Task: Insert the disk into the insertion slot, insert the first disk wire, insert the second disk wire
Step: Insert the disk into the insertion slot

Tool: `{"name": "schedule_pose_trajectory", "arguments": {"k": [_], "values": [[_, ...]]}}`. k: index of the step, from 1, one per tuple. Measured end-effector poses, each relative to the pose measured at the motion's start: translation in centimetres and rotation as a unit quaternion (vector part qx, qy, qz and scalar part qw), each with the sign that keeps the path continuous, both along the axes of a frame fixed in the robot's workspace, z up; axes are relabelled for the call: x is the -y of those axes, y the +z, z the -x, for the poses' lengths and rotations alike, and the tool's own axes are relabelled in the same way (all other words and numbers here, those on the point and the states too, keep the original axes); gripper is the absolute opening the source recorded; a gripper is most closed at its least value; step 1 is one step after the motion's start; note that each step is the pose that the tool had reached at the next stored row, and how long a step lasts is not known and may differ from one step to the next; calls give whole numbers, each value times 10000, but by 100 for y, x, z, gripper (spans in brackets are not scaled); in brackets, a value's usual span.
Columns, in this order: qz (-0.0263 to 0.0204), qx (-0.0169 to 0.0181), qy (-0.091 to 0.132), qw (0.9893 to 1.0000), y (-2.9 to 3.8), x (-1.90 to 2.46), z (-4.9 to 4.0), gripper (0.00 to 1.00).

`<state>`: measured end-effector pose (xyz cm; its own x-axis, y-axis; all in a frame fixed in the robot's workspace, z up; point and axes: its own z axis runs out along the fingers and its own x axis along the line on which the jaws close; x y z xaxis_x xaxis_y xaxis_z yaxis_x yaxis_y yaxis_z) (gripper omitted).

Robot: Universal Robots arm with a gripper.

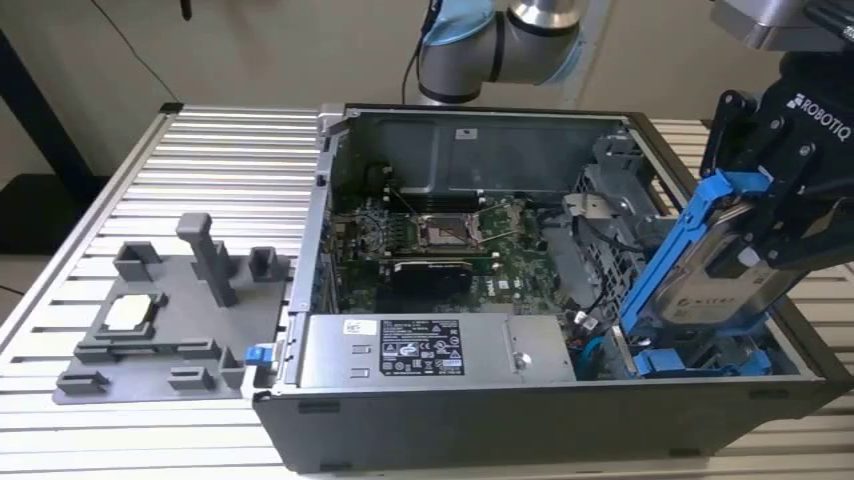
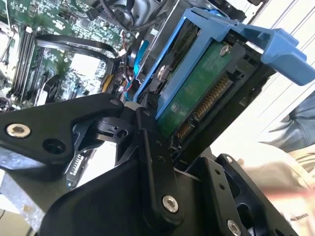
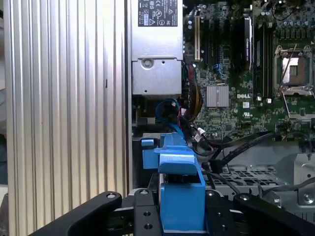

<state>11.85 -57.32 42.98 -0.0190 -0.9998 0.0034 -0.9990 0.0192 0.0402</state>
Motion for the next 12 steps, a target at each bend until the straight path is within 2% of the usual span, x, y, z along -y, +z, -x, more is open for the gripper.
{"name": "schedule_pose_trajectory", "arguments": {"k": [4,12], "values": [[0,-19,0,10000,-60,0,-1,33],[10,-32,1,10000,-187,0,-4,33]]}}
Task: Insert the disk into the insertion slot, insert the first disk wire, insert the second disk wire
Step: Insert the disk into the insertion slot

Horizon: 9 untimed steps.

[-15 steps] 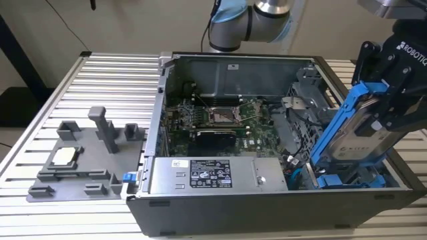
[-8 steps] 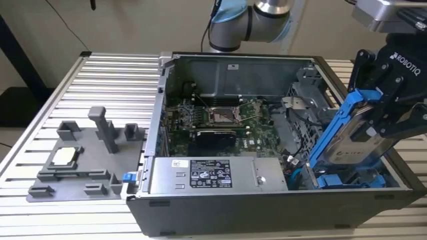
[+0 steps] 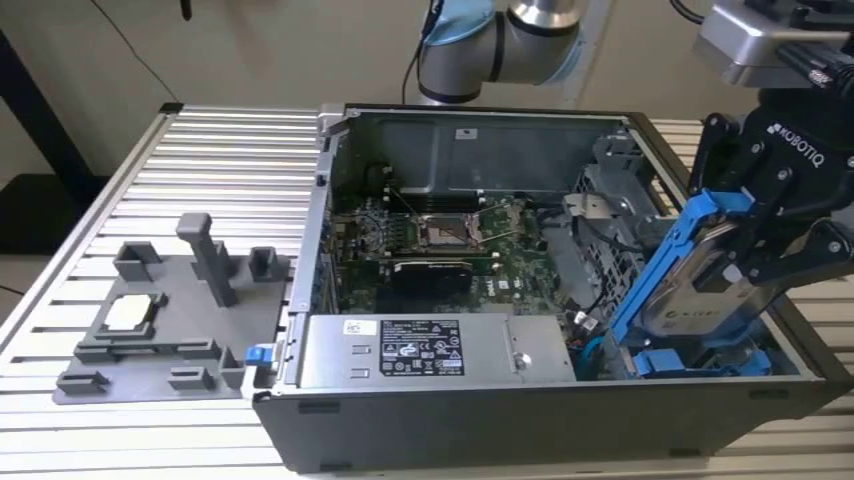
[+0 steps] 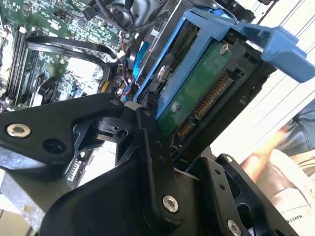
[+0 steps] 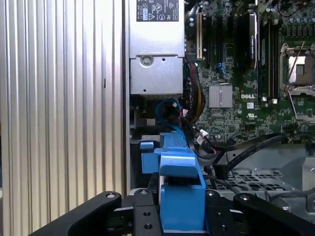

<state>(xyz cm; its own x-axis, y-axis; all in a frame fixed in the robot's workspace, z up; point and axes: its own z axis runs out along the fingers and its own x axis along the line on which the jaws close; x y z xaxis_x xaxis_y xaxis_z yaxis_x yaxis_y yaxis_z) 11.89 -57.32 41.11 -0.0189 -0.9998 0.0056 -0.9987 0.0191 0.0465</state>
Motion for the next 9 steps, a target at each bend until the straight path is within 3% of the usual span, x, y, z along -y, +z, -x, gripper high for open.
{"name": "schedule_pose_trajectory", "arguments": {"k": [6,9], "values": [[-12,0,6,10000,-24,1,-52,33],[-40,1,14,10000,1,1,-62,33]]}}
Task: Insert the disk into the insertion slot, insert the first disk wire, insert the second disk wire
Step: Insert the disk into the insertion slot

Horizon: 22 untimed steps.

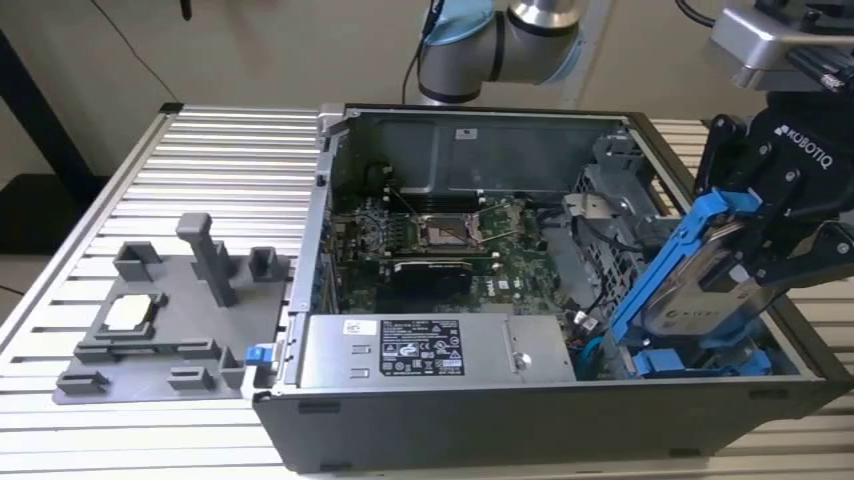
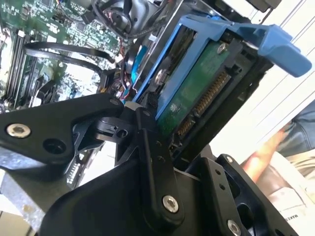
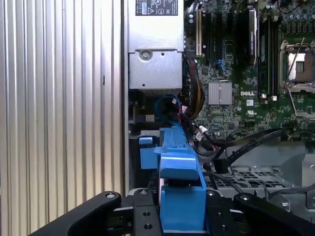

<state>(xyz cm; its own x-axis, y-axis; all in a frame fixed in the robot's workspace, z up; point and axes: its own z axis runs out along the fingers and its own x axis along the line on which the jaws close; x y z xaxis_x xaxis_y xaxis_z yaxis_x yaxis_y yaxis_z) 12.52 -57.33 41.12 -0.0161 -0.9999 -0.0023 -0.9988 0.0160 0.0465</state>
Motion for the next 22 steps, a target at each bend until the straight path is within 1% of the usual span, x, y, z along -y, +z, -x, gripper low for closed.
{"name": "schedule_pose_trajectory", "arguments": {"k": [1,2,3,4,5,6,8,9,10,18,22], "values": [[-13,1,5,10000,24,1,-2,33],[-13,0,8,10000,63,3,-3,33],[-4,0,12,10000,114,0,-4,33],[-12,0,16,10000,144,0,-4,33],[-19,4,20,10000,154,1,-4,33],[-18,25,26,10000,157,1,-4,33],[-17,109,39,9999,158,0,-5,33],[-16,145,43,9999,156,1,-5,33],[-17,162,45,9999,150,4,-4,33],[-16,166,58,9998,79,9,-5,33],[-16,166,70,9998,48,11,-20,33]]}}
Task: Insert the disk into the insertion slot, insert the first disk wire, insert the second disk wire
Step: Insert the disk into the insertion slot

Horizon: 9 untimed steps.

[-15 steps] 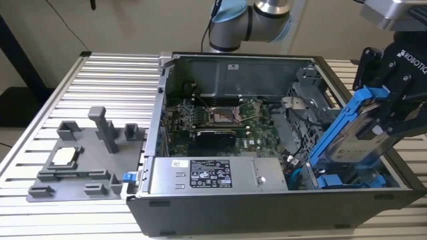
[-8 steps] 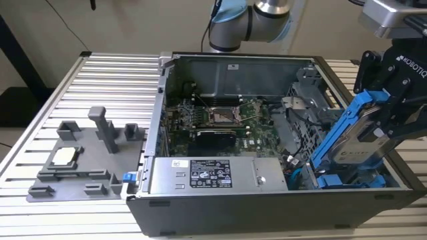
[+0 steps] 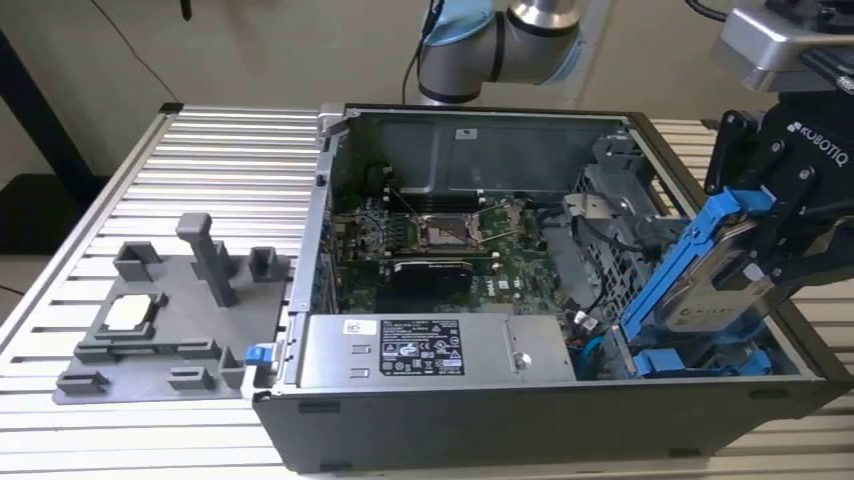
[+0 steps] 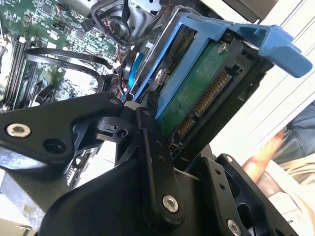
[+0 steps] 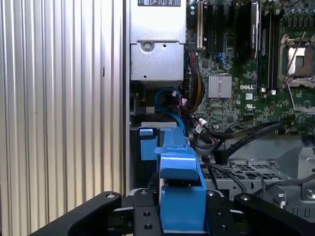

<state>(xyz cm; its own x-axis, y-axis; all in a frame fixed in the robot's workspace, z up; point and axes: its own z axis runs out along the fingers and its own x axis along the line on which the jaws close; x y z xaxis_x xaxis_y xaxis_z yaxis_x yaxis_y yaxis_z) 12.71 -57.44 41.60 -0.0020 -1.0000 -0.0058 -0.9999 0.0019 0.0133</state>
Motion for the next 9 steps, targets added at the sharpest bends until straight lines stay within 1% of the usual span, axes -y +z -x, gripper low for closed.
{"name": "schedule_pose_trajectory", "arguments": {"k": [5,9], "values": [[2,0,14,10000,-50,0,-36,33],[2,-1,13,10000,-108,0,-38,33]]}}
